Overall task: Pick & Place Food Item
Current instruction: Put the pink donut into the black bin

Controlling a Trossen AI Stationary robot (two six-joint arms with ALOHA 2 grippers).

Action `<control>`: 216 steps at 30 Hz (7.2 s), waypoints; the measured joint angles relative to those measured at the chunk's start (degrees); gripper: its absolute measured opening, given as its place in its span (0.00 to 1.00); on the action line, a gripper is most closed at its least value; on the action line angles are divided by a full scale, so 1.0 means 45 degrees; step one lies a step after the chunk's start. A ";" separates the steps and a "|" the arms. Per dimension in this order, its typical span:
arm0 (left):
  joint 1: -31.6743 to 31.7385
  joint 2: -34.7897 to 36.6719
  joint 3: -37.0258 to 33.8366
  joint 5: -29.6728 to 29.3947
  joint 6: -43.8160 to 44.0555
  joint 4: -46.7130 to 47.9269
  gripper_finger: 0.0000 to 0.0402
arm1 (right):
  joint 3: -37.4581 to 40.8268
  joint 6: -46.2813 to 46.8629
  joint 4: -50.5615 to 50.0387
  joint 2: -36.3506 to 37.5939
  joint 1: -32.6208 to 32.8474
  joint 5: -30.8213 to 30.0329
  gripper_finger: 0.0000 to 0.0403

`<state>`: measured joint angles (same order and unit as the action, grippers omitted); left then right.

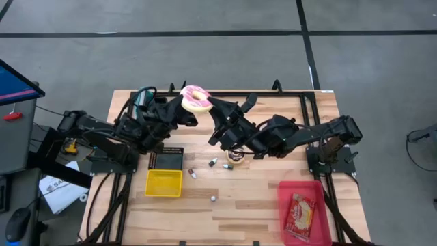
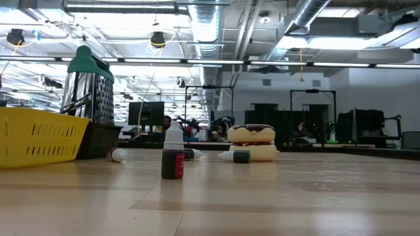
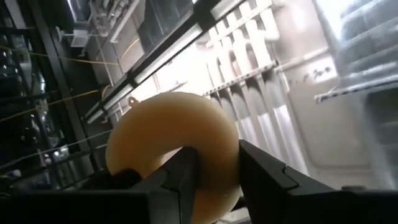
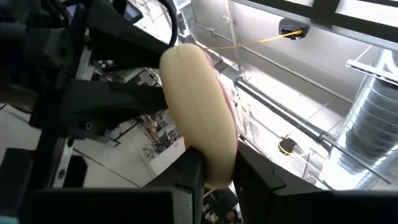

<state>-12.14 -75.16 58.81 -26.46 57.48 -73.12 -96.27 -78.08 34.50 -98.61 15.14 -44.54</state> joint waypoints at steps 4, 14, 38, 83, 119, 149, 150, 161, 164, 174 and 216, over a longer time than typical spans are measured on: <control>0.0000 0.0527 -0.0358 0.0120 0.0045 0.0891 0.26 | -0.0313 0.0005 -0.0331 -0.0005 0.0132 -0.0247 0.16; 0.0000 0.0593 -0.0404 0.0093 0.0616 0.1147 0.27 | -0.0519 0.0221 -0.1170 0.0010 -0.0039 0.0235 0.16; 0.0005 0.0909 -0.0404 0.0559 0.0597 0.1659 0.65 | -0.0519 0.0252 -0.0889 0.0034 -0.0156 0.0543 0.16; -0.2097 0.4518 -0.0399 -0.0130 -1.3143 1.2271 0.69 | -0.0946 0.2229 -0.4993 0.0306 0.1884 -0.3917 0.16; 0.0313 0.3008 0.0884 0.2667 -1.0323 1.2852 1.00 | -0.0946 0.2391 -0.6076 0.0214 0.2359 -0.4122 0.16; 0.0325 0.2449 0.1024 0.3789 -0.9671 1.2531 0.69 | -0.0946 0.2691 -0.6056 0.0219 0.2360 -0.4083 0.16; 0.0325 0.2449 0.1024 0.3794 -0.9669 1.2574 0.67 | -0.0946 0.2686 -0.6056 0.0219 0.2360 -0.4083 0.16; 0.0325 0.2800 0.0997 0.3781 -0.9682 1.2845 0.56 | -0.0946 0.2589 -0.6048 0.0224 0.2606 -0.4085 0.16; 0.0350 0.2991 0.0995 0.3760 -0.9681 1.3174 0.53 | -0.0942 0.2381 -0.5844 0.0224 0.2627 -0.4230 0.16; 0.0335 0.3182 0.1005 0.3829 -0.9644 1.3011 0.47 | -0.0942 0.1918 -0.5163 0.0224 0.2636 -0.4457 0.16; 0.0432 0.2716 0.1024 0.4551 -0.9671 1.2027 0.58 | -0.0942 0.2020 -0.5179 0.0238 0.2266 -0.3079 0.16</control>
<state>-10.20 -62.94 63.42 -5.98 13.96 -19.00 -100.51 -68.99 11.19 -97.54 25.34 -58.40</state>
